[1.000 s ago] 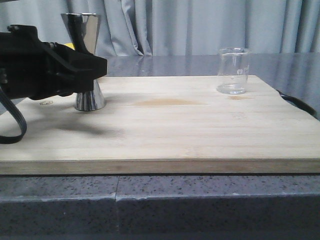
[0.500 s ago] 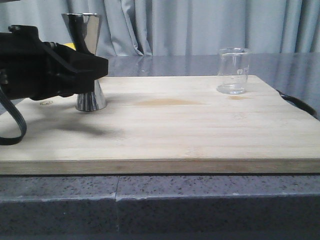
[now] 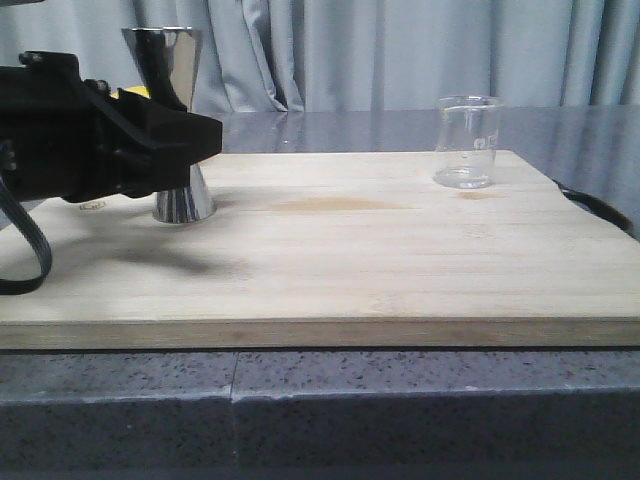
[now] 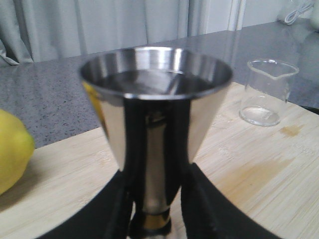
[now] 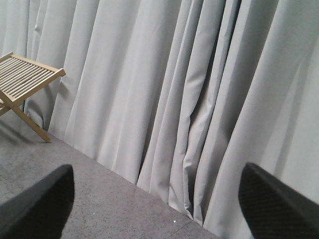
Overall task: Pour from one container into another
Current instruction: 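Set the jigger on the board and open the left gripper, then withdraw the left gripper up and away from the jigger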
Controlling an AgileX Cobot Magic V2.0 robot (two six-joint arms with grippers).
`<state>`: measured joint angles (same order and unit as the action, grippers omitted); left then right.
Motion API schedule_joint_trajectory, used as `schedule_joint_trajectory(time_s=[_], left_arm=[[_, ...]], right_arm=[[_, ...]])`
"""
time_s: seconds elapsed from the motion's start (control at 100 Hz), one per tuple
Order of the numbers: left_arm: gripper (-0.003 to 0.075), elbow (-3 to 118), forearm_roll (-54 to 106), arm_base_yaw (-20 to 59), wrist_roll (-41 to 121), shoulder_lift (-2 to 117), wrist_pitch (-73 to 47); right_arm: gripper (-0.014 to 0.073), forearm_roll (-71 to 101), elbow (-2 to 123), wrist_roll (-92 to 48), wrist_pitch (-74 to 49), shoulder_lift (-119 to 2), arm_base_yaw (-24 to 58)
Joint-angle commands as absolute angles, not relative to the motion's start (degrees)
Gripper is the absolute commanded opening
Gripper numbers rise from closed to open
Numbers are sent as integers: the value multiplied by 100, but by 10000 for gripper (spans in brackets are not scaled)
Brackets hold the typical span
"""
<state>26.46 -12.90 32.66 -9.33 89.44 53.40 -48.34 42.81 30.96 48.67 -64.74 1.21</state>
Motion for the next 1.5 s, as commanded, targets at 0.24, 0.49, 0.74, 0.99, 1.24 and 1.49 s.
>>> schedule_joint_trajectory(time_s=[0.24, 0.49, 0.74, 0.99, 1.24, 1.49], left_arm=[[322, 2725, -1257, 3290, -978, 8798, 5818], [508, 2725, -1257, 3290, -1117, 8798, 5842], [520, 2725, -1257, 3290, -1117, 8798, 5755], [519, 2725, -1218, 3290, -1117, 8502, 5070], [519, 2725, -1218, 3290, -1185, 7825, 4140], [519, 2725, -1298, 3290, -1918, 6932, 2742]], right_arm=[[606, -4645, 4450, 3080, 5218, -6343, 85], [606, -4645, 4450, 3080, 5218, -6343, 85], [606, -4645, 4450, 3080, 5218, -6343, 85], [606, -4645, 4450, 3080, 5218, -6343, 85], [606, -4645, 4450, 3080, 5218, -6343, 85], [606, -4634, 4450, 3080, 5218, -6343, 85]])
